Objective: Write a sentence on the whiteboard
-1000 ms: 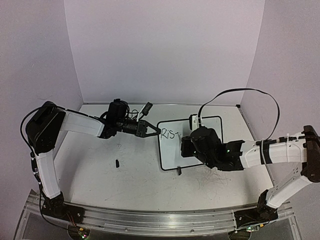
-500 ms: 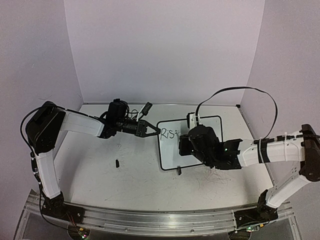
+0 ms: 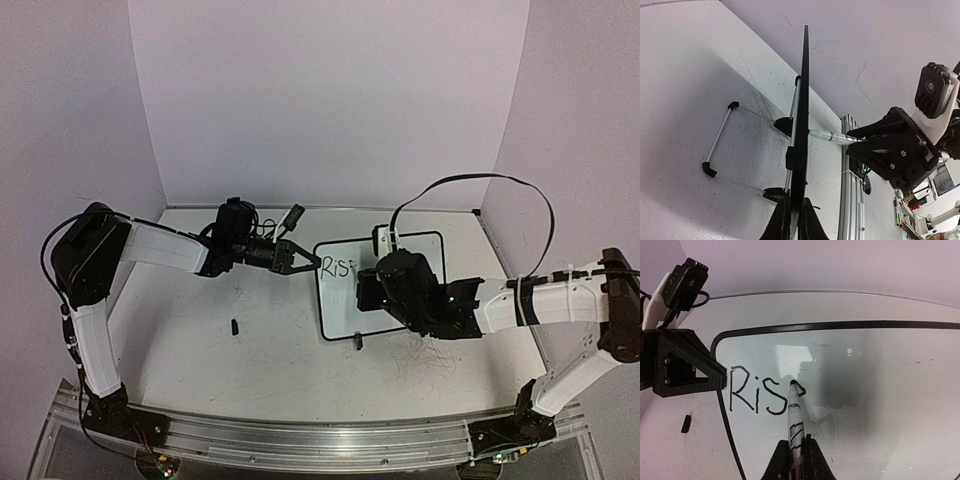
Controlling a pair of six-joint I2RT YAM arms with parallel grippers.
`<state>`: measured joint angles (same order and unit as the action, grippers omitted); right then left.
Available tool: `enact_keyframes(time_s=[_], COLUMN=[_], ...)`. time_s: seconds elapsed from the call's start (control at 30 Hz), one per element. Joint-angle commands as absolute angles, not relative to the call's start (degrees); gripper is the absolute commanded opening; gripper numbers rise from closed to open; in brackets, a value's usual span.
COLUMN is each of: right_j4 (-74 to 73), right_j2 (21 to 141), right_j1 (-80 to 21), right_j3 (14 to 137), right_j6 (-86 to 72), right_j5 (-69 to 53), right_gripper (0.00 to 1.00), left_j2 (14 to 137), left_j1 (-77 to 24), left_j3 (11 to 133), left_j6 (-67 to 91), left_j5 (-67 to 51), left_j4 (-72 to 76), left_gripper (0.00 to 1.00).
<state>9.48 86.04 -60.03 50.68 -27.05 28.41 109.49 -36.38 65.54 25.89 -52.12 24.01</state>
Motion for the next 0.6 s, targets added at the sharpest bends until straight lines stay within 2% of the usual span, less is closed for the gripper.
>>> enact_keyframes(time_s=[0.0, 0.57], right_j4=[9.27, 7.59], right_j2=[86.61, 84.58], right_j1=[-59.4, -59.92], right_j3=[49.77, 46.52], right_j6=[-27.39, -30.15], right_j5=[27.25, 27.3], right_gripper=[0.0, 0.0], left_j2=[108.67, 108.76], left_j1=[-36.91, -36.91], left_j3=[65.46, 65.48], left_j6=[26.81, 26.81], left_j5=[-53.83, -53.82], left_j4=[25.37, 25.39], left_gripper=[0.0, 0.0])
